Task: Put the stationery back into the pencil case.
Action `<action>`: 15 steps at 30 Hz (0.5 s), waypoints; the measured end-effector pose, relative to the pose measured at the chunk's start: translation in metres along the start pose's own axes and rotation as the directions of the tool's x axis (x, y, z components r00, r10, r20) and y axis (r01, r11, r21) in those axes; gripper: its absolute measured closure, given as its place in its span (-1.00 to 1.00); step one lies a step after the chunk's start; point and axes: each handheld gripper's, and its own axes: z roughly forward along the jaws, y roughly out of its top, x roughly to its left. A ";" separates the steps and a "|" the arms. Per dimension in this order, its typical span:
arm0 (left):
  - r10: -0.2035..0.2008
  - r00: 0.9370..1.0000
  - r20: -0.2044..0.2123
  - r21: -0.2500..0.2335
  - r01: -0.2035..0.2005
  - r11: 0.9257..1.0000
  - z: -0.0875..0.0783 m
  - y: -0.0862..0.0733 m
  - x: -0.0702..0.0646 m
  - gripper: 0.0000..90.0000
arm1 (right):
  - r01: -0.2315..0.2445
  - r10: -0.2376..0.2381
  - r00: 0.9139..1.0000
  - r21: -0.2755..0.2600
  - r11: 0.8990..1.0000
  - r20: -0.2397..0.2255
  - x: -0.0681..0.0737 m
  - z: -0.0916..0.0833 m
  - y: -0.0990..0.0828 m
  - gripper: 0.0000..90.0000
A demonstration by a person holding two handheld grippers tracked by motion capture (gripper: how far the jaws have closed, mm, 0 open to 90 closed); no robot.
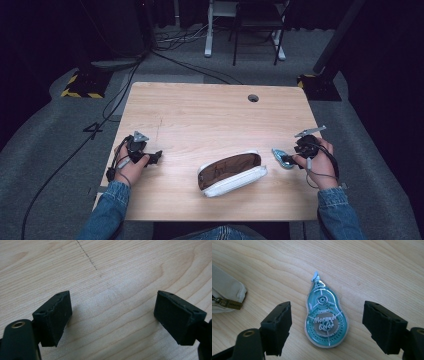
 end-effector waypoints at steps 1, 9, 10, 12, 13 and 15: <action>-0.001 1.000 -0.001 0.000 0.001 1.000 0.000 0.000 0.000 -0.66 | 0.005 -0.005 1.000 0.006 1.000 0.002 0.000 0.001 0.001 -0.45; 0.000 1.000 -0.005 0.000 0.000 1.000 0.000 0.000 -0.001 -0.66 | 0.029 -0.029 1.000 0.067 0.997 0.006 0.000 0.013 0.002 -0.45; -0.001 1.000 -0.004 0.000 0.001 1.000 0.000 0.000 -0.001 -0.66 | 0.036 -0.036 0.999 0.074 0.997 0.002 0.000 0.014 0.002 -0.44; -0.003 1.000 -0.003 0.000 0.003 1.000 0.000 0.000 -0.001 -0.66 | 0.037 -0.037 0.999 0.084 0.996 0.000 0.001 0.017 0.001 -0.43; -0.002 1.000 -0.003 -0.001 0.002 1.000 0.000 0.000 -0.001 -0.66 | 0.038 -0.038 0.999 0.087 0.995 0.001 0.002 0.018 0.001 -0.43; 0.000 1.000 -0.005 0.000 0.000 1.000 0.000 0.000 -0.001 -0.66 | 0.041 -0.042 0.999 0.096 0.995 0.001 0.002 0.022 0.000 -0.42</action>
